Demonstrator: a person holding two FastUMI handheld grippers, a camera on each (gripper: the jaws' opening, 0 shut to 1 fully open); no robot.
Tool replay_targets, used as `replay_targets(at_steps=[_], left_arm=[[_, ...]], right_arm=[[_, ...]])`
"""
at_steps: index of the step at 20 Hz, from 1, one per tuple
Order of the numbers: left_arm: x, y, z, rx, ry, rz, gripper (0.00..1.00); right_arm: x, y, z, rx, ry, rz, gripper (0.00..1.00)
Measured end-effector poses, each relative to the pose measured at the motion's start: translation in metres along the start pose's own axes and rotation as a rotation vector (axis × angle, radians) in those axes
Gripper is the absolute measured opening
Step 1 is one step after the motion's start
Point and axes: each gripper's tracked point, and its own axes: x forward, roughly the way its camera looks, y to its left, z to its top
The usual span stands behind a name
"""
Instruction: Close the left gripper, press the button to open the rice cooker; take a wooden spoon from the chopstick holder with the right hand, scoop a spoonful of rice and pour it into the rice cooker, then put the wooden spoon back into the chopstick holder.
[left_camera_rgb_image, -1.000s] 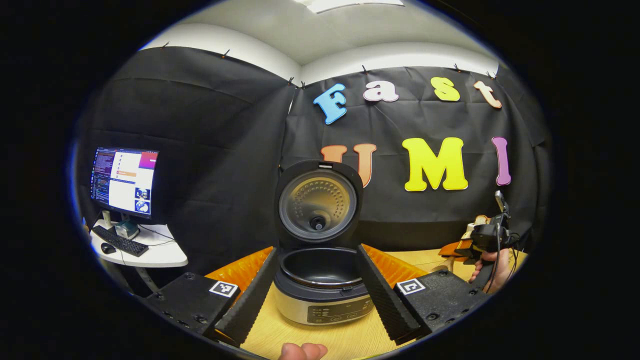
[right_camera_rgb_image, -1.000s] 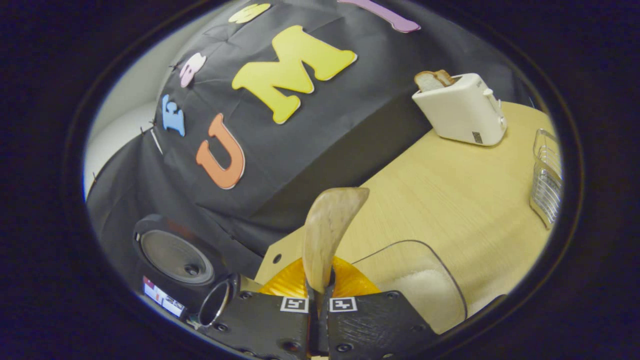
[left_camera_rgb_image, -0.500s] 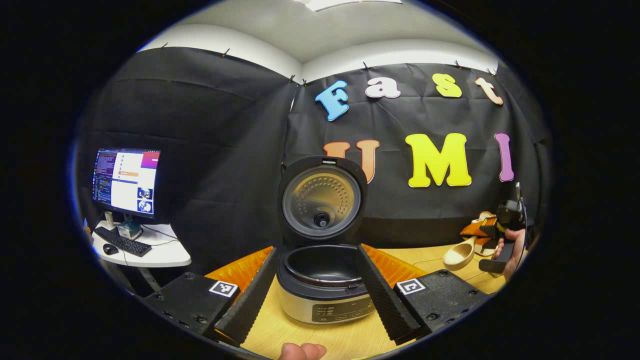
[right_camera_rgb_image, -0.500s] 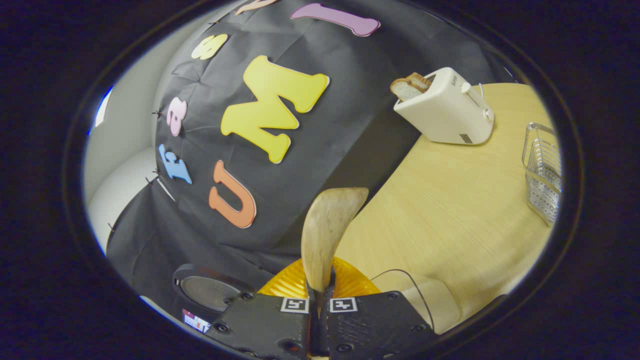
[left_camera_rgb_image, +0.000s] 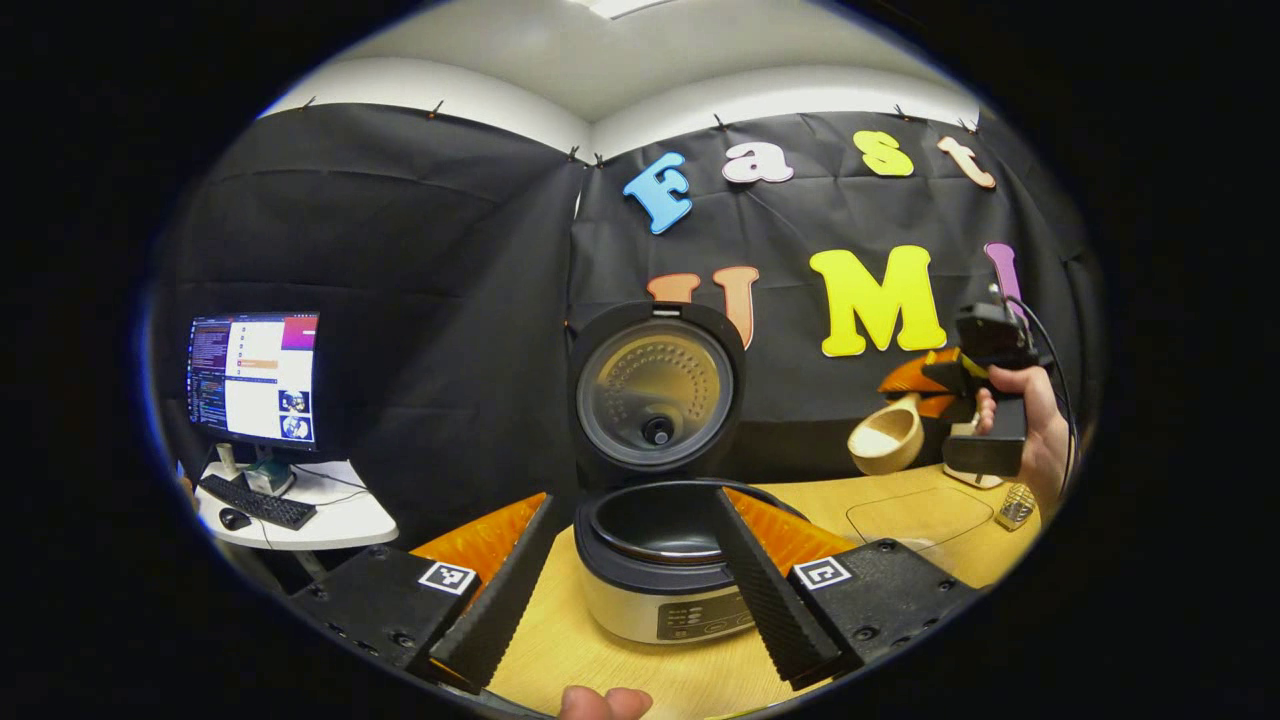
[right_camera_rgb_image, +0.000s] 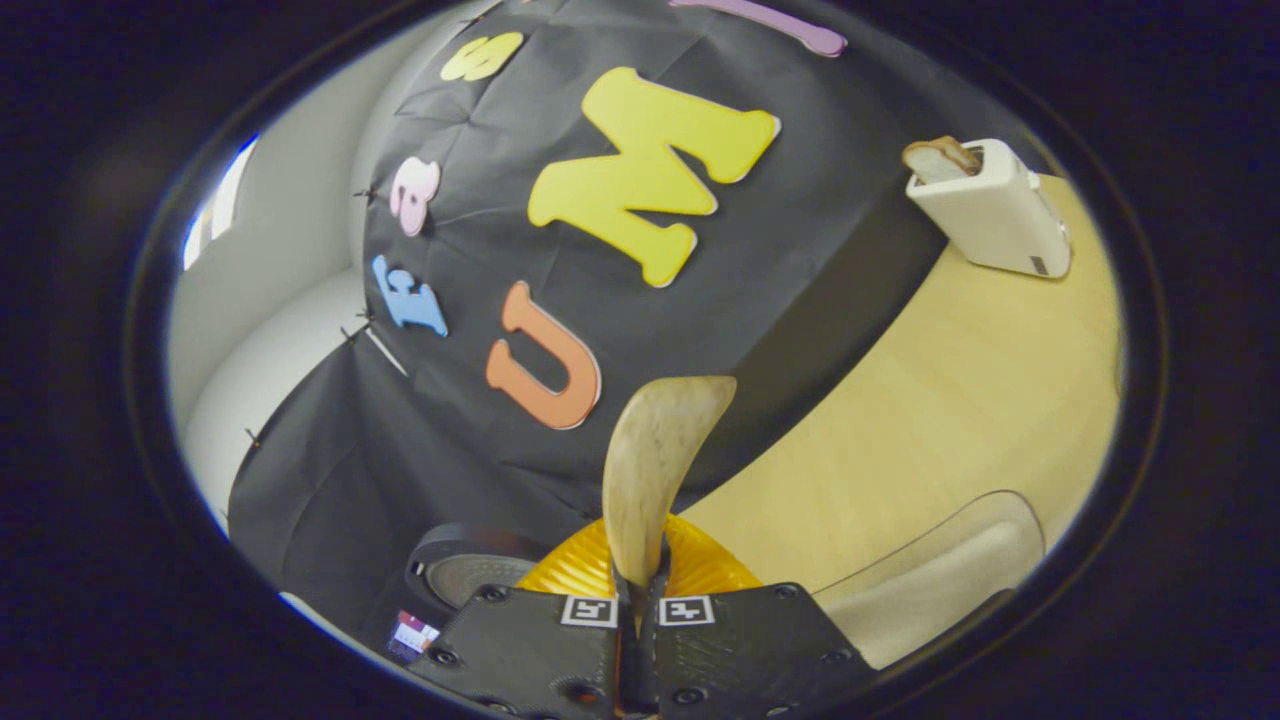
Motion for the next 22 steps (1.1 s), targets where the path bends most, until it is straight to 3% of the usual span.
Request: replay_targets(at_steps=[8, 13, 17, 22], left_arm=[[0.001, 0.035, -0.009, 0.021, 0.013, 0.017, 0.99], [-0.003, 0.055, -0.010, 0.000, 0.017, 0.056, 0.99], [-0.004, 0.055, -0.005, -0.021, 0.008, 0.050, 0.99], [-0.006, 0.057, -0.004, -0.018, 0.008, 0.057, 0.99]], right_arm=[[0.065, 0.078, -0.061, -0.247, 0.054, 0.031, 0.00], [0.084, 0.093, -0.095, -0.341, 0.090, 0.023, 0.00], [0.090, 0.099, -0.099, -0.456, 0.063, 0.010, 0.00], [0.091, 0.096, -0.099, -0.487, 0.056, -0.005, 0.00]])
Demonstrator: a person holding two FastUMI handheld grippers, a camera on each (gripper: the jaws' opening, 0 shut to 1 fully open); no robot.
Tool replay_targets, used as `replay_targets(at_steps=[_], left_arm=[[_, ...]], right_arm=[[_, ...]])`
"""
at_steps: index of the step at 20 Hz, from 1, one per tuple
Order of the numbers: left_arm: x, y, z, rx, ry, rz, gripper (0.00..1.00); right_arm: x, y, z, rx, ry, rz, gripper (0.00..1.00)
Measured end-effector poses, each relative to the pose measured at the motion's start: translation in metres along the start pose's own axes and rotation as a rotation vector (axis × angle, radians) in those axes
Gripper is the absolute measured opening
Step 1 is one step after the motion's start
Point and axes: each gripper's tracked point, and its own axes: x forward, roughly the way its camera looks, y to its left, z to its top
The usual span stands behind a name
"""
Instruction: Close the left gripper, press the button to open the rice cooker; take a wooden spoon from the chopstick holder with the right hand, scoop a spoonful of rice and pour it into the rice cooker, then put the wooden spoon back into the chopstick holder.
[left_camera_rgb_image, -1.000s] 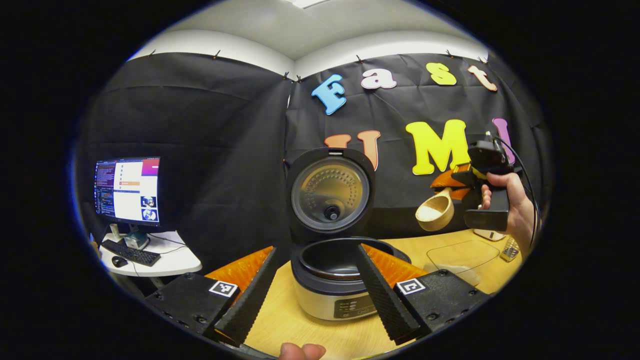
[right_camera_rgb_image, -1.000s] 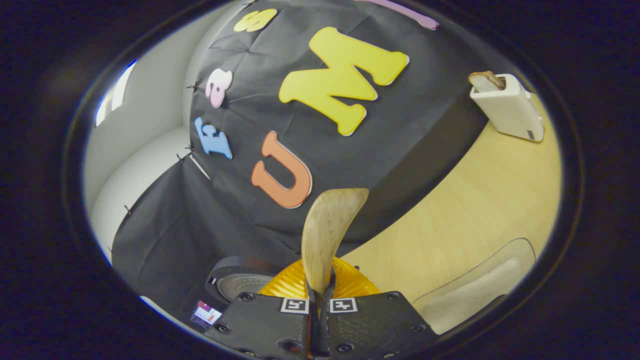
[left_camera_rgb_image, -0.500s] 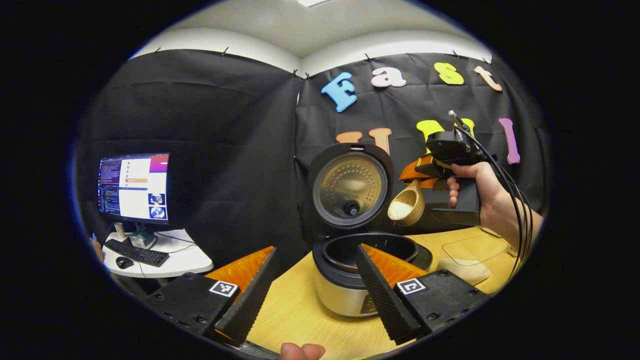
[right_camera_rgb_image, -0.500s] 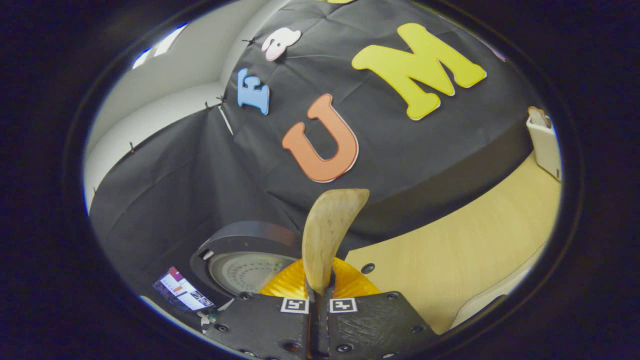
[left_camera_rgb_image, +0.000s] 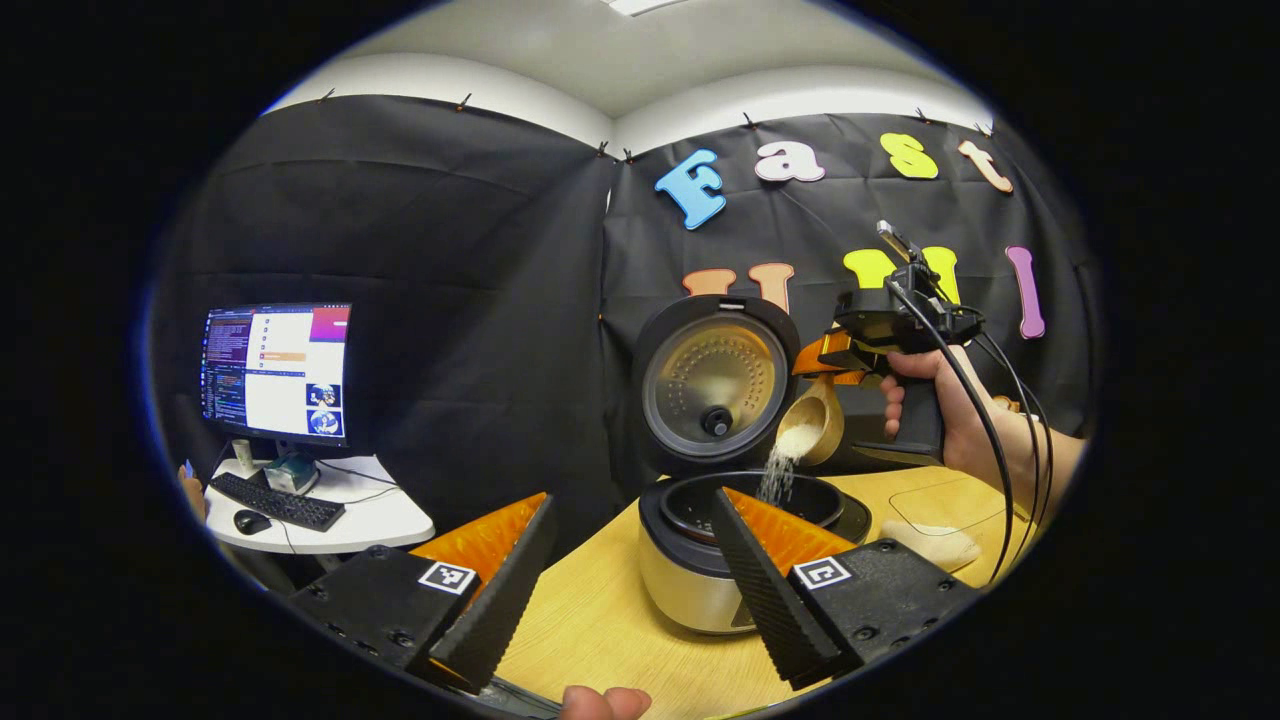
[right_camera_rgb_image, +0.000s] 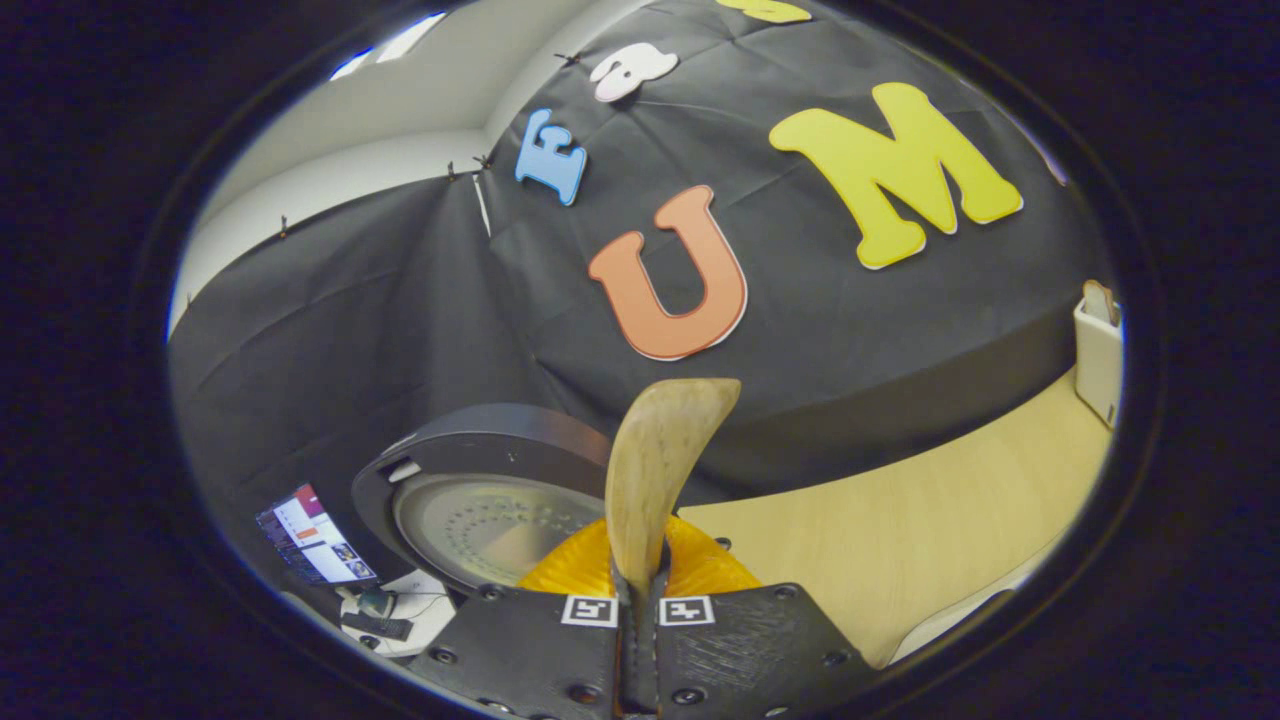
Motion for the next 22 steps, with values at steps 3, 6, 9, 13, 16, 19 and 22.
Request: replay_targets(at_steps=[3, 6, 9, 13, 16, 19, 22], left_arm=[[-0.002, 0.001, 0.003, 0.004, -0.005, 0.008, 0.99], [-0.003, 0.001, 0.007, 0.012, -0.010, 0.017, 0.99], [-0.003, -0.001, 0.007, 0.013, -0.012, 0.012, 0.99], [-0.003, 0.003, 0.007, 0.013, -0.011, 0.017, 0.99], [-0.001, 0.002, 0.006, 0.014, -0.007, 0.014, 0.99], [-0.003, 0.000, 0.006, 0.019, -0.010, 0.013, 0.99], [-0.002, 0.003, 0.005, 0.017, -0.004, 0.023, 0.99]], right_arm=[[-0.001, 0.001, 0.000, -0.030, -0.003, -0.007, 0.00], [-0.001, 0.004, 0.000, -0.094, -0.016, -0.005, 0.00], [0.002, 0.006, 0.000, -0.116, -0.021, -0.005, 0.00], [0.002, 0.012, 0.000, -0.169, -0.019, -0.007, 0.01], [0.001, 0.017, 0.001, -0.217, -0.038, -0.005, 0.00], [-0.001, 0.023, 0.004, -0.272, -0.053, 0.000, 0.00], [-0.001, 0.031, 0.001, -0.305, -0.046, 0.013, 0.01]])
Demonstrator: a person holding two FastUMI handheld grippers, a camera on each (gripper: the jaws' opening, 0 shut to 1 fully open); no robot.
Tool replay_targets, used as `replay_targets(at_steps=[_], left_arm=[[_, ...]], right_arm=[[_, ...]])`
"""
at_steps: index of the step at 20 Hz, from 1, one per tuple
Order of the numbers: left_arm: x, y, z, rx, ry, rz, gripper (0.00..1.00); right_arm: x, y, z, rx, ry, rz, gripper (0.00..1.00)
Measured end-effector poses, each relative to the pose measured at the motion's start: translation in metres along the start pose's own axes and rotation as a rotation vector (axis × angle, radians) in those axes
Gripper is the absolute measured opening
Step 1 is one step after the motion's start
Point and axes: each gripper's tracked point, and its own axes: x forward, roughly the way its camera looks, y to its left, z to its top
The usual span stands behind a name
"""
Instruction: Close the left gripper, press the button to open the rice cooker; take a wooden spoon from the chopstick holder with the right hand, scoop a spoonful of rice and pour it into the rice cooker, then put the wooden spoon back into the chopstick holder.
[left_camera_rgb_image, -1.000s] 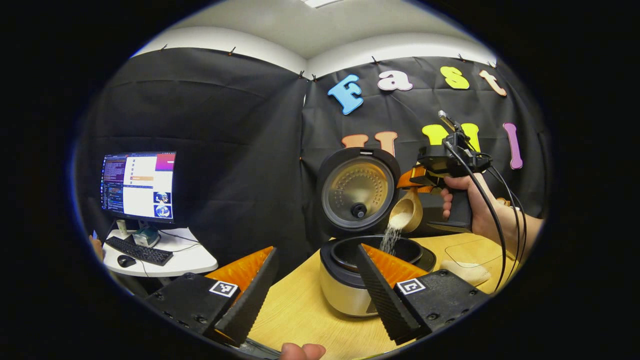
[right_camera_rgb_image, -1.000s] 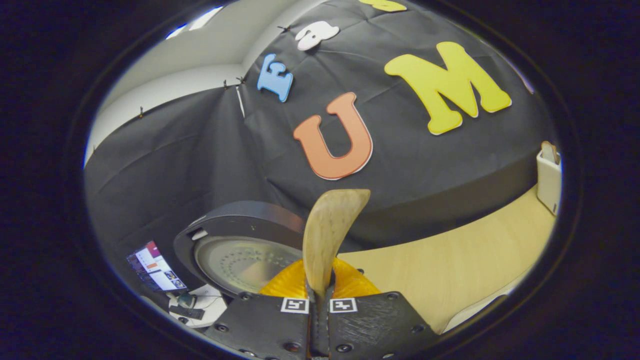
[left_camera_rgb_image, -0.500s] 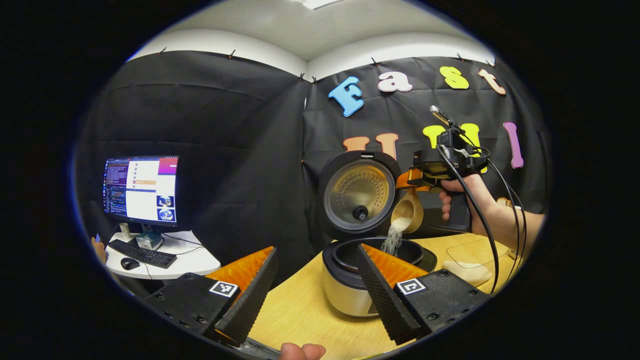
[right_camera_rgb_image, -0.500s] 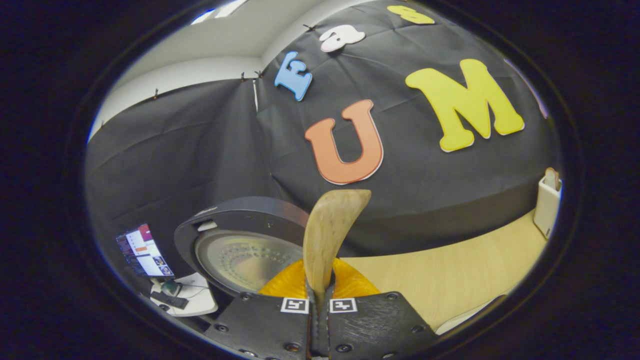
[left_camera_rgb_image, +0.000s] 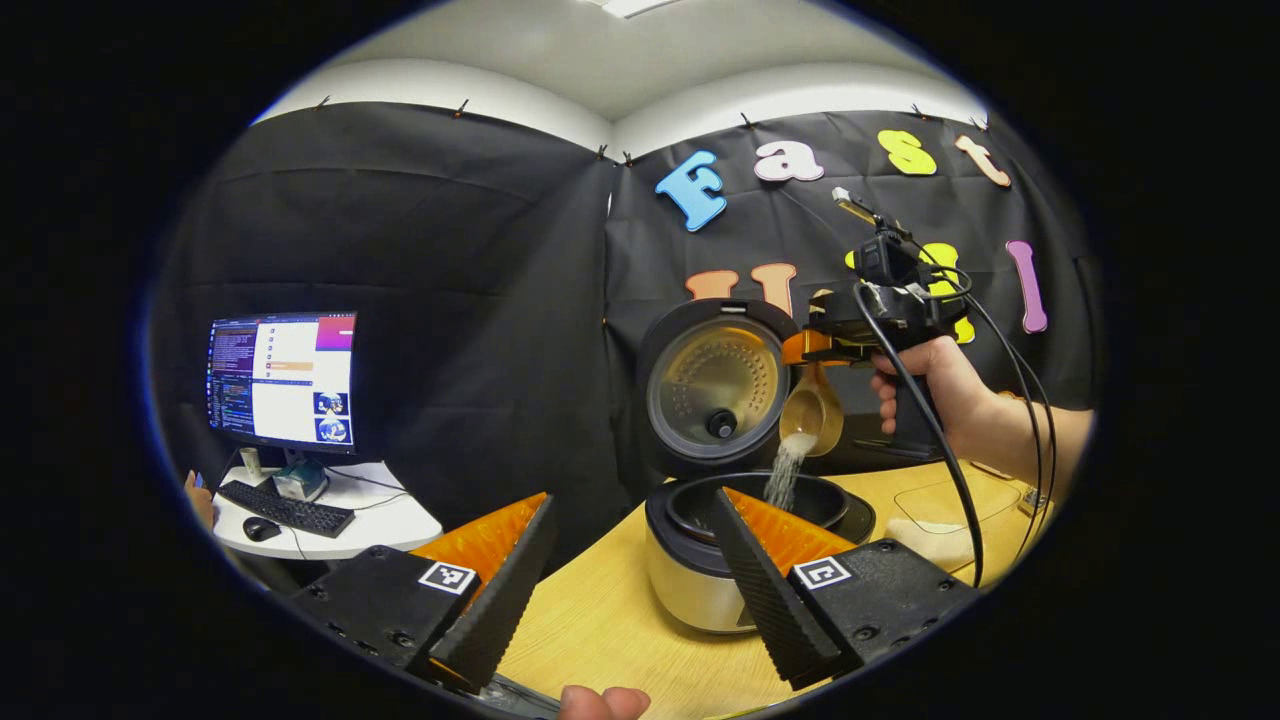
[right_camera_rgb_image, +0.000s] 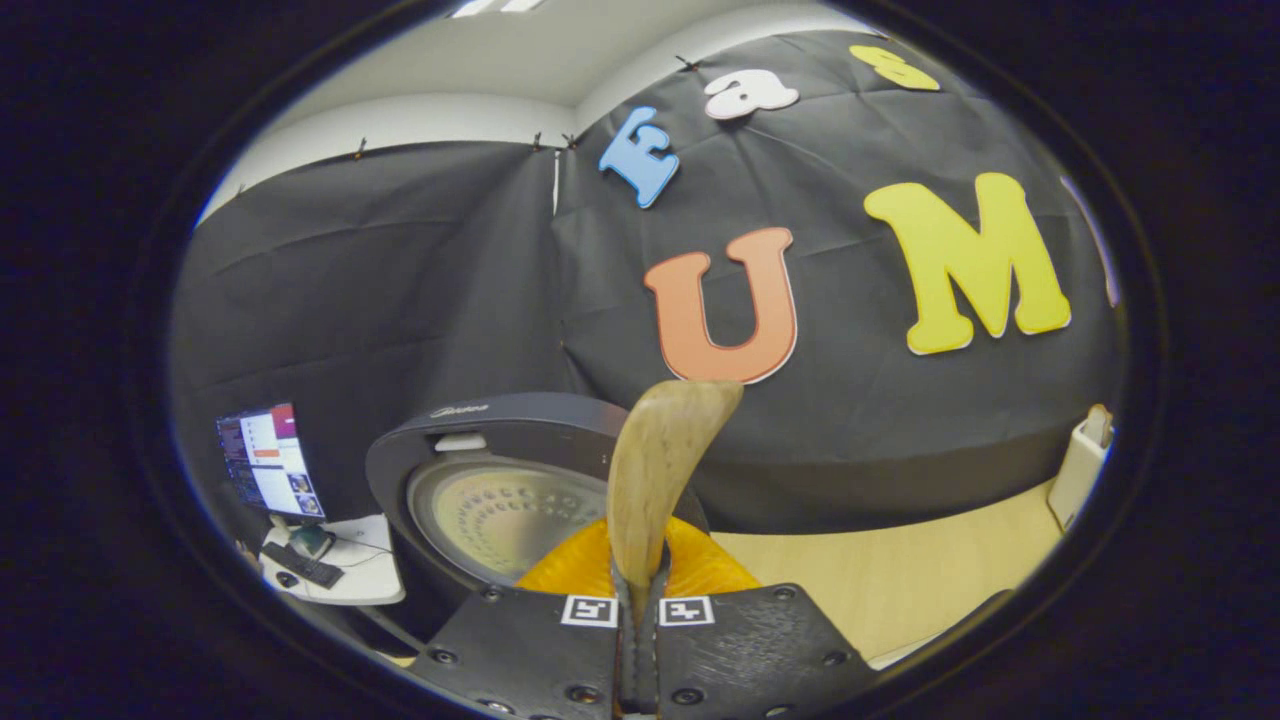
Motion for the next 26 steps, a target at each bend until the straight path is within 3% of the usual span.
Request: replay_targets(at_steps=[16, 26], left_arm=[[0.000, 0.007, 0.000, -0.020, -0.001, 0.009, 0.99], [-0.001, 0.009, -0.004, -0.025, 0.001, 0.012, 0.99]], right_arm=[[-0.009, 0.030, 0.052, -0.237, -0.114, -0.011, 0.00], [-0.018, 0.057, 0.065, -0.458, -0.201, -0.001, 0.00]])
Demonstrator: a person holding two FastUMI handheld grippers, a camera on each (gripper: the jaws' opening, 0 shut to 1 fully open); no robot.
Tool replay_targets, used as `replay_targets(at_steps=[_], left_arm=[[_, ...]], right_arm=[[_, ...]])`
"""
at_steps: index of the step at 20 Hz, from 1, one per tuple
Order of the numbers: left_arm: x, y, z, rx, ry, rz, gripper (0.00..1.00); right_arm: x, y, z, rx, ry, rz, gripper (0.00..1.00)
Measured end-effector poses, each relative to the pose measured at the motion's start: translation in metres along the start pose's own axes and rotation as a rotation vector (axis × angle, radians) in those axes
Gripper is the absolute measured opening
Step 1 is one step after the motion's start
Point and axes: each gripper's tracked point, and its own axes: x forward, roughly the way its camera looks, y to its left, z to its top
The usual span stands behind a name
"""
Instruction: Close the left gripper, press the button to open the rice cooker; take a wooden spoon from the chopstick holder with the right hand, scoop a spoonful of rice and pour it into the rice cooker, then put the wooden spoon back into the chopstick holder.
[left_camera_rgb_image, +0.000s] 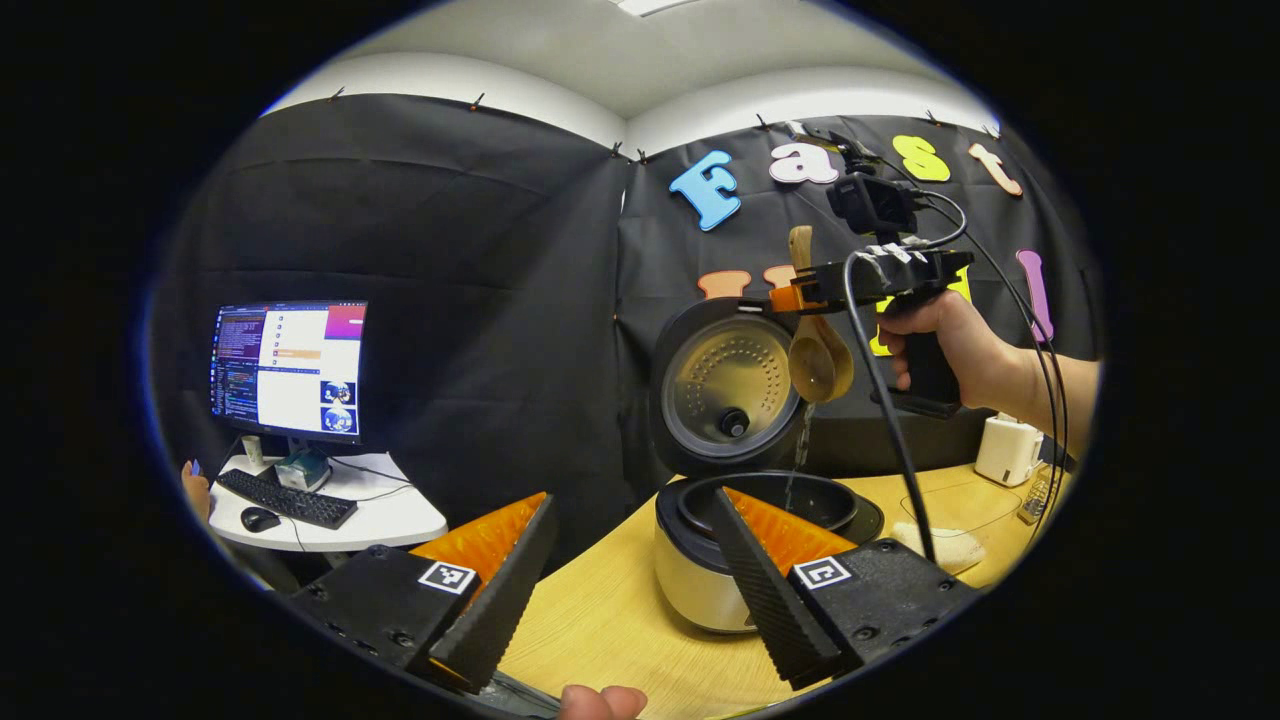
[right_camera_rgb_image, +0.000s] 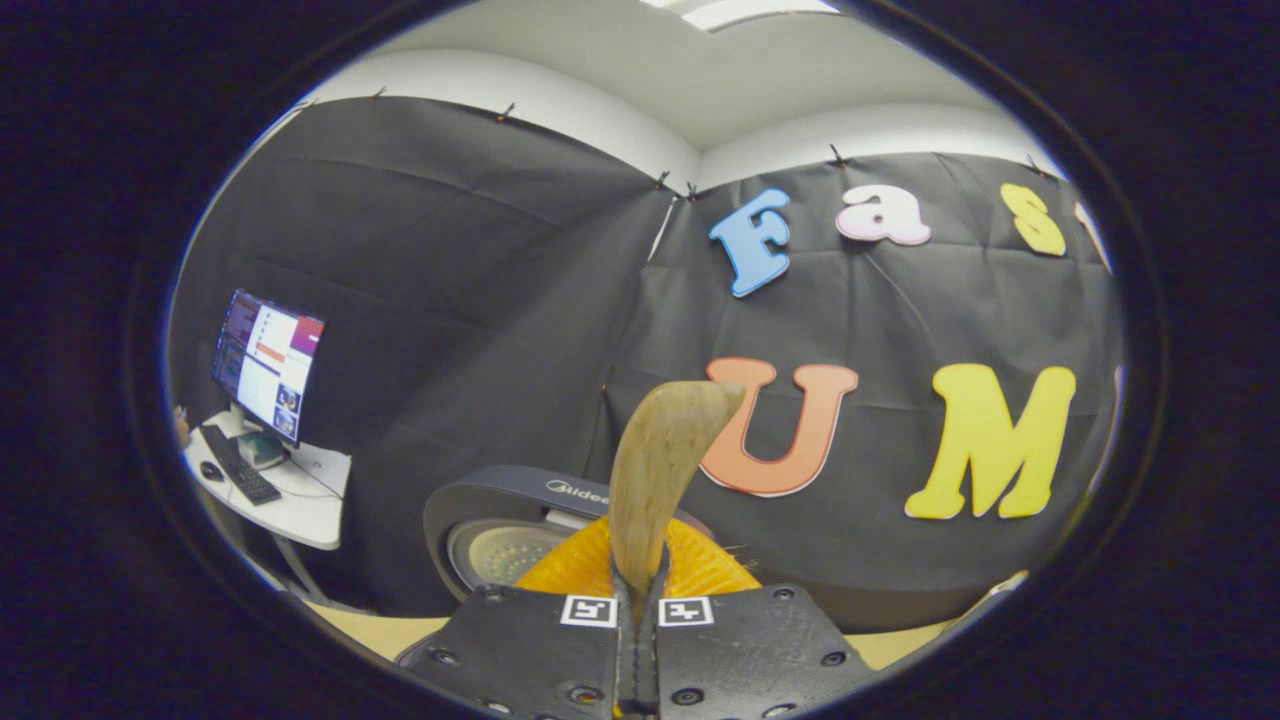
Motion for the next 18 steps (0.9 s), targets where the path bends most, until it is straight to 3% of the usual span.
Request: replay_targets(at_steps=[6, 12, 14, 18], left_arm=[[-0.001, 0.001, 0.003, -0.013, -0.008, 0.005, 0.99], [-0.003, -0.002, 0.008, -0.011, -0.016, 0.005, 0.99], [-0.003, -0.014, 0.009, -0.021, -0.015, -0.028, 0.99], [-0.006, -0.031, 0.013, -0.019, -0.019, -0.059, 0.99]], right_arm=[[-0.005, 0.016, 0.003, 0.018, -0.006, 0.031, 0.00], [-0.011, 0.005, -0.012, 0.265, 0.061, 0.067, 0.00], [-0.014, -0.009, -0.016, 0.365, 0.084, 0.062, 0.00], [-0.033, -0.049, -0.025, 0.453, 0.095, 0.036, 0.00]])
